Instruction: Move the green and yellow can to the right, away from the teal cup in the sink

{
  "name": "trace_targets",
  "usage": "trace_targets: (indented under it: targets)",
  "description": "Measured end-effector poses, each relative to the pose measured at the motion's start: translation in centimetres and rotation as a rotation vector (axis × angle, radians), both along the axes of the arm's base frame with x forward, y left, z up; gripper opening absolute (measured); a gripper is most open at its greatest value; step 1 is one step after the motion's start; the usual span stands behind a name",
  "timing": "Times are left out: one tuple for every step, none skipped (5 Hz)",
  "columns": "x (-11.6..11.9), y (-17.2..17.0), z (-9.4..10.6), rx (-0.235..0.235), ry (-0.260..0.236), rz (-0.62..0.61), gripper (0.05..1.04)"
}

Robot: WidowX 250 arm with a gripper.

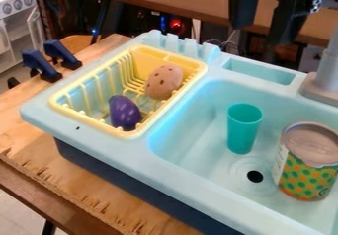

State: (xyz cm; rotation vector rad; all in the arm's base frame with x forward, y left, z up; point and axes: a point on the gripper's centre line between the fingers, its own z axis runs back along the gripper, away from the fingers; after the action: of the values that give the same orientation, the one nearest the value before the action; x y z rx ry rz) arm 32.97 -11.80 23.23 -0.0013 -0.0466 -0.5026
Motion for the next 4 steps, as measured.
trace_targets:
  targets:
    - [0.1, -0.2, -1.5, 0.016, 0.043, -0.002, 1.003]
    - [-0.4, -2.0, -2.2, 0.055, 0.039, 0.002, 1.003]
    - [-1.1, -4.2, -3.2, 0.066, 0.022, -0.023, 1.003]
    - [-1.2, -5.3, -3.8, 0.053, -0.002, -0.036, 1.003]
